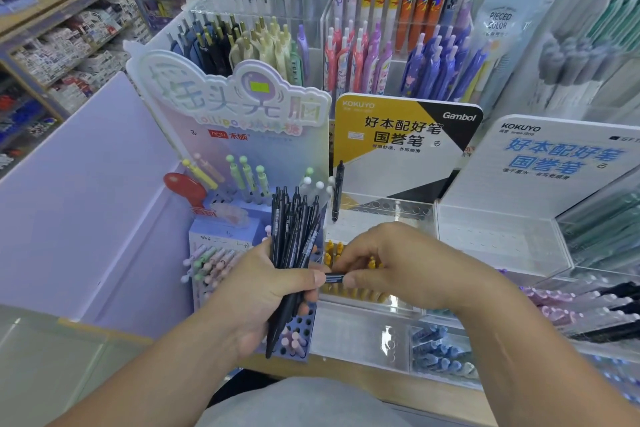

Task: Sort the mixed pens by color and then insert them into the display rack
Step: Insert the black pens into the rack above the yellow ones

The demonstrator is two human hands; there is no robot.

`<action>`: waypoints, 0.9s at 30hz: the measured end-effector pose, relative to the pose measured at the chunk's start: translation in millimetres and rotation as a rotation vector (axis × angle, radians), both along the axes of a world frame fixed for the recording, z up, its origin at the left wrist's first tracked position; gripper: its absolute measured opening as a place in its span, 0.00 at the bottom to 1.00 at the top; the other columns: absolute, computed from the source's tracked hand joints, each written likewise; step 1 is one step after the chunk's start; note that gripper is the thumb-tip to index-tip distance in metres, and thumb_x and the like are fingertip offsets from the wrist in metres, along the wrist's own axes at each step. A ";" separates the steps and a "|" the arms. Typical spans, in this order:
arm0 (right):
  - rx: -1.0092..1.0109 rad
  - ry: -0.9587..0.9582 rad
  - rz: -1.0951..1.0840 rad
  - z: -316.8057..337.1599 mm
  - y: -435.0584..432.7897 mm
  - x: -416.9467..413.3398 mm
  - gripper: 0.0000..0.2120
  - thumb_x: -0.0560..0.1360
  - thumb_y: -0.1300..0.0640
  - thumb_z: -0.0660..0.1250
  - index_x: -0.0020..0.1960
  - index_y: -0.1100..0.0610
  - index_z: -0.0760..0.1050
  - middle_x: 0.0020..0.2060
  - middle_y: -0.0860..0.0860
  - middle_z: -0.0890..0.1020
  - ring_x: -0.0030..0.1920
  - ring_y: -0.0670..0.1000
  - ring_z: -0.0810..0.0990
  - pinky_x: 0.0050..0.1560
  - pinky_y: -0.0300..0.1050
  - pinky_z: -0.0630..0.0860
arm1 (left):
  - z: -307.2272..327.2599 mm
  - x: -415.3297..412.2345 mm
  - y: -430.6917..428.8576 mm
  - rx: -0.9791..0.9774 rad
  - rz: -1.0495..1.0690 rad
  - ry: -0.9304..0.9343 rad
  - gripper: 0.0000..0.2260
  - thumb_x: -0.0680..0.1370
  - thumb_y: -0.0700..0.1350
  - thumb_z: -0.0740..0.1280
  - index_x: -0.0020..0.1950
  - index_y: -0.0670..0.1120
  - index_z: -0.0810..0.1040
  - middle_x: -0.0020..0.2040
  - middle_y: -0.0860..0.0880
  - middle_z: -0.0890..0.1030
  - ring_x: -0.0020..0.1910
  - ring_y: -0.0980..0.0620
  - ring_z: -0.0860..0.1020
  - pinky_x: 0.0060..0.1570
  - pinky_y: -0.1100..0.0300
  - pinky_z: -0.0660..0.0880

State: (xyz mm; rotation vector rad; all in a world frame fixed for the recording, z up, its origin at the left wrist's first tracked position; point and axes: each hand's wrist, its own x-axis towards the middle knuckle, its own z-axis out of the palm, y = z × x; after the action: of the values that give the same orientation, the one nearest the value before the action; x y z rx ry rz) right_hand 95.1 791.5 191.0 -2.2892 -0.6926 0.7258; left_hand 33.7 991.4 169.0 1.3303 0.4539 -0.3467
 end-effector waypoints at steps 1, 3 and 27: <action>-0.008 -0.027 -0.003 -0.1 -1.7 0.7 0.07 0.77 0.51 0.71 0.54 0.45 0.83 0.41 0.42 0.84 0.41 0.42 0.80 0.43 0.37 0.76 | -1.0 0.5 1.2 -0.011 0.016 -0.002 0.17 0.71 0.28 0.72 0.58 0.35 0.75 0.41 0.41 0.83 0.31 0.48 0.77 0.30 0.55 0.75; -0.005 -0.080 -0.038 0.2 -6.5 2.7 0.07 0.78 0.51 0.69 0.54 0.45 0.83 0.41 0.41 0.83 0.42 0.41 0.80 0.42 0.35 0.75 | -2.7 2.9 4.3 -0.041 0.057 -0.002 0.18 0.72 0.29 0.72 0.60 0.33 0.74 0.37 0.42 0.81 0.31 0.48 0.77 0.29 0.56 0.75; 0.470 -0.405 -0.639 -30.2 34.6 20.7 0.06 0.78 0.55 0.69 0.53 0.46 0.77 0.44 0.37 0.81 0.46 0.36 0.80 0.45 0.26 0.73 | -7.3 -7.0 27.2 -0.106 0.141 0.013 0.10 0.73 0.31 0.72 0.50 0.41 0.78 0.37 0.42 0.79 0.31 0.48 0.77 0.29 0.57 0.76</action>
State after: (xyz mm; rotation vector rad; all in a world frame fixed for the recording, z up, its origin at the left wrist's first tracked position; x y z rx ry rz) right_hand 115.8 826.1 160.7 -2.0359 -0.2239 -0.1897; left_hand 26.7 1018.6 161.7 1.1871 0.5304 -0.2588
